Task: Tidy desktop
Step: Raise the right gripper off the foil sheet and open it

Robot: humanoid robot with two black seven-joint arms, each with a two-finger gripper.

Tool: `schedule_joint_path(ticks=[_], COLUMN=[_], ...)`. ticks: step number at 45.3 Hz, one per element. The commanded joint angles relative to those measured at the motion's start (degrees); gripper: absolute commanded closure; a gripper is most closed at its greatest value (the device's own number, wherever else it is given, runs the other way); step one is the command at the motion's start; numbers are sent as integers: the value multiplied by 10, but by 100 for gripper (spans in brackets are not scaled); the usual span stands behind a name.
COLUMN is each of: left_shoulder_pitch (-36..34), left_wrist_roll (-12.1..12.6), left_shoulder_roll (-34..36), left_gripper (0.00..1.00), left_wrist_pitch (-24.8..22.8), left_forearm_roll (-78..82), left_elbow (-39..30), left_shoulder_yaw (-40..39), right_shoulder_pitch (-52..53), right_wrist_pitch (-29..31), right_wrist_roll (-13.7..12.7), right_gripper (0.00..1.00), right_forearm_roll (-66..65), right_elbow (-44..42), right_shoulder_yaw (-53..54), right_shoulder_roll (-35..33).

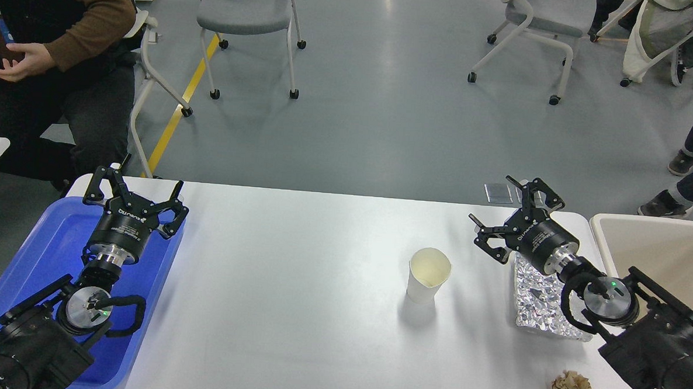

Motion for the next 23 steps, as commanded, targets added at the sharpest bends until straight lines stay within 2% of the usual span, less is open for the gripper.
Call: schedule_joint_path(ticks=[1,23], left_shoulder_pitch=[1,0], left_wrist_roll=[0,0], left_shoulder_roll=[0,2], left_gripper=[0,0], left_wrist_pitch=[0,0], left_forearm_roll=[0,-1], left_elbow=[0,0], left_shoulder_yaw=[0,1], right_shoulder_pitch=[0,-10], right_wrist_pitch=[0,1], right_wrist_roll=[0,-1], right_gripper=[0,0], right_forearm_roll=[0,-1], right_elbow=[0,20], right_shoulder_yaw=[0,-14], right_shoulder_roll=[0,-1])
